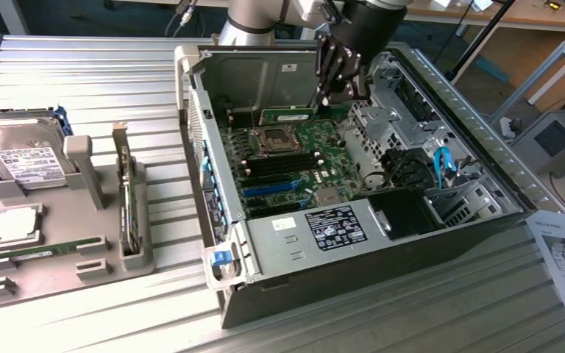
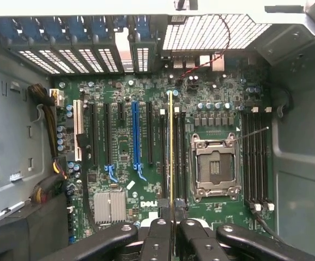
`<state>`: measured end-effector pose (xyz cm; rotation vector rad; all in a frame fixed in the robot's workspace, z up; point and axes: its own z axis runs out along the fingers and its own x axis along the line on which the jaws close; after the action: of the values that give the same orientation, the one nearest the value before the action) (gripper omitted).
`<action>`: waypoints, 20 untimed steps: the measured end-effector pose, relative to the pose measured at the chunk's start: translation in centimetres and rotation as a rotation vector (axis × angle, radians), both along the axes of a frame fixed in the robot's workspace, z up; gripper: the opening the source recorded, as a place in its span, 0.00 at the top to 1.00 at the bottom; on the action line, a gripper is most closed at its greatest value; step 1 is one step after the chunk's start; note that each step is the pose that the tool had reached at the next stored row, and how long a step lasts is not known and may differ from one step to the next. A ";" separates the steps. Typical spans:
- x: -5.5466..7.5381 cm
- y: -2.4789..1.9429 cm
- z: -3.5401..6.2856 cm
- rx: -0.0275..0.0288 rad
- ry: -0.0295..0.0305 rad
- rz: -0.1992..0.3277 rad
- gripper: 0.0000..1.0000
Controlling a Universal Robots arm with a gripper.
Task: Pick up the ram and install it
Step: 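Insert the ram into the slot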
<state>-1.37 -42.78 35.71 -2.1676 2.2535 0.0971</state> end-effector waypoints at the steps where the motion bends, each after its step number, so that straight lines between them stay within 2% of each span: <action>1: 0.0 0.00 -0.07 0.0000 0.0000 0.000 0.88; 20: 0.0 -0.02 -1.89 0.0001 0.0000 0.000 0.88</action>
<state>-1.36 -42.81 33.82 -2.1676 2.2535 0.0972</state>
